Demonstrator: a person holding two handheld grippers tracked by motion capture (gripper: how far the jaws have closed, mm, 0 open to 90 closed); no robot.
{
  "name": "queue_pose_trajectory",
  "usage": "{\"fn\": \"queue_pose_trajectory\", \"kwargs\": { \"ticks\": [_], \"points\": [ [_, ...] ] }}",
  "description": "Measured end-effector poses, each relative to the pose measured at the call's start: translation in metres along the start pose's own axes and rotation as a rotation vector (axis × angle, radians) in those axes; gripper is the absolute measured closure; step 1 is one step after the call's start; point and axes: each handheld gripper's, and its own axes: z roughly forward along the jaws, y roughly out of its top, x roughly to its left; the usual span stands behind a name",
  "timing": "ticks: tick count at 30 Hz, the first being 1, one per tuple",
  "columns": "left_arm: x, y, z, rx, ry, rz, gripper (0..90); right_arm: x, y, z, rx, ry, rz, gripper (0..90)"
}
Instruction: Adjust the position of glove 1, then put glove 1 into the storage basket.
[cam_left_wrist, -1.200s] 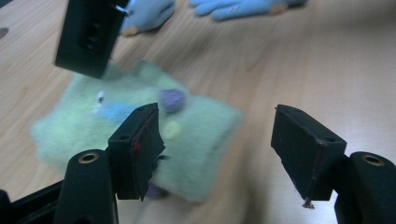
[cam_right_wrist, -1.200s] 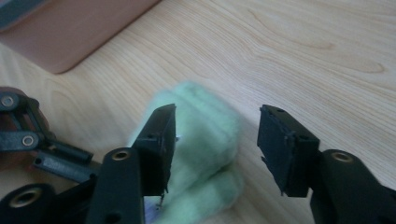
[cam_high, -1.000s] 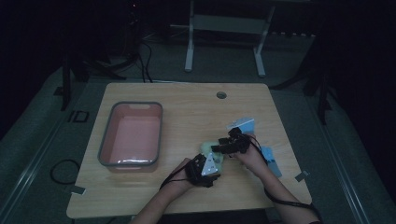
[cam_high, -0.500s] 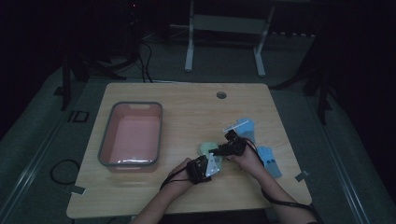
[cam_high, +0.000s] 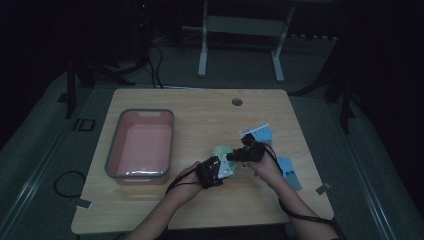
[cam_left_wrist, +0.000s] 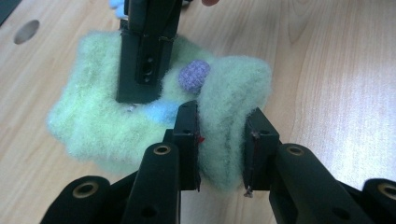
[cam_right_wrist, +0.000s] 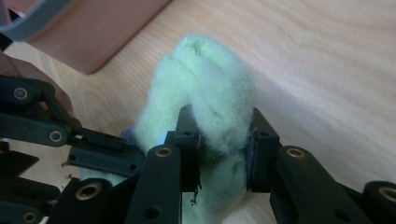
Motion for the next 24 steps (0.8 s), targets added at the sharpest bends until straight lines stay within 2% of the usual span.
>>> {"fn": "queue_pose_trajectory", "kwargs": {
  "ticks": [2,3,10,18,24],
  "points": [
    [0.001,0.001,-0.002,0.002,0.002,0.002,71.8,0.002,0.002,-0.001,-0.001,0.001,-0.003,71.4],
    [0.004,0.003,-0.008,0.011,0.008,0.016,71.8,0.003,0.003,-0.002,-0.005,0.001,-0.005,71.4],
    [0.013,0.004,-0.022,0.024,0.022,0.018,72.8,0.013,0.02,-0.001,-0.02,0.01,-0.014,71.5],
    [0.025,0.006,-0.042,0.048,0.043,0.048,73.6,0.024,0.039,-0.001,-0.038,0.024,-0.02,71.5],
    [0.038,0.004,-0.059,0.072,0.059,0.051,74.0,0.036,0.06,0.004,-0.04,0.027,-0.037,71.5]
  ]
}}
